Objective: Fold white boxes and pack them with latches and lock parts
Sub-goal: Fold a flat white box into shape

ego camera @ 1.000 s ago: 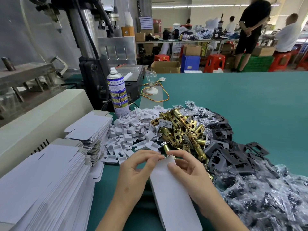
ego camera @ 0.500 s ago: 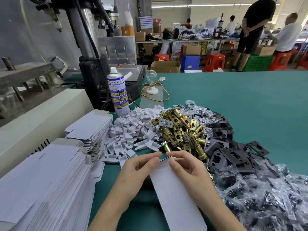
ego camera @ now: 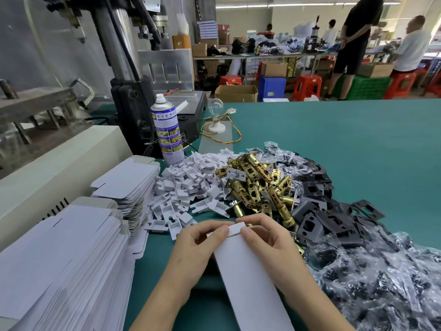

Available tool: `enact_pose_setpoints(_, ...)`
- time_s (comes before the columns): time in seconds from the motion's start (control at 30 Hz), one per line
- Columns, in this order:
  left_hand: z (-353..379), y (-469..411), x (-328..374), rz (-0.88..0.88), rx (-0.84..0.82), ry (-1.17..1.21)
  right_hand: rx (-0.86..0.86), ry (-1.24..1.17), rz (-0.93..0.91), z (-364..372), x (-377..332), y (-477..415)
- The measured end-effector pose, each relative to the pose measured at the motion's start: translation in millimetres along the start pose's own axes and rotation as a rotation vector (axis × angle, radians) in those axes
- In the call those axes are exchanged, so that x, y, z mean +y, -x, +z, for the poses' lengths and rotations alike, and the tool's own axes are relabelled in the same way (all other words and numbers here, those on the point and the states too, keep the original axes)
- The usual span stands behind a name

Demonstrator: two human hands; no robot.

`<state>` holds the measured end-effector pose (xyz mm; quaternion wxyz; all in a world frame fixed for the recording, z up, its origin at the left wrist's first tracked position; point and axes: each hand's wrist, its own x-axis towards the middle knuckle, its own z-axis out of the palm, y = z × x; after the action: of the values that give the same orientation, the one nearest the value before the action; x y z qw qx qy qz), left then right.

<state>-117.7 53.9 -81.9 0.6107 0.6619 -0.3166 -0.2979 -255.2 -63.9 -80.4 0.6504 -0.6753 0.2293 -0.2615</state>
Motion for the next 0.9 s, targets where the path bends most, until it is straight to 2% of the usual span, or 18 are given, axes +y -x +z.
enact_pose_setpoints(0.27,-2.0,-0.8,0.1,0.002,0.010,0.040,-0.004,-0.032,0.006,2.1,-1.3,2.8)
enact_pose_setpoints(0.43,-3.7,0.2,1.5,-0.063,-0.049,0.079,0.062,0.094,-0.074,3.7,-0.7,1.9)
enact_pose_setpoints(0.57,-3.1,0.4,2.3,-0.065,-0.068,0.084,0.062,0.083,-0.077,3.5,0.5,1.6)
enact_pose_setpoints(0.9,-1.9,1.1,5.1,-0.078,-0.015,0.061,0.047,0.159,-0.108,3.4,-2.8,5.4)
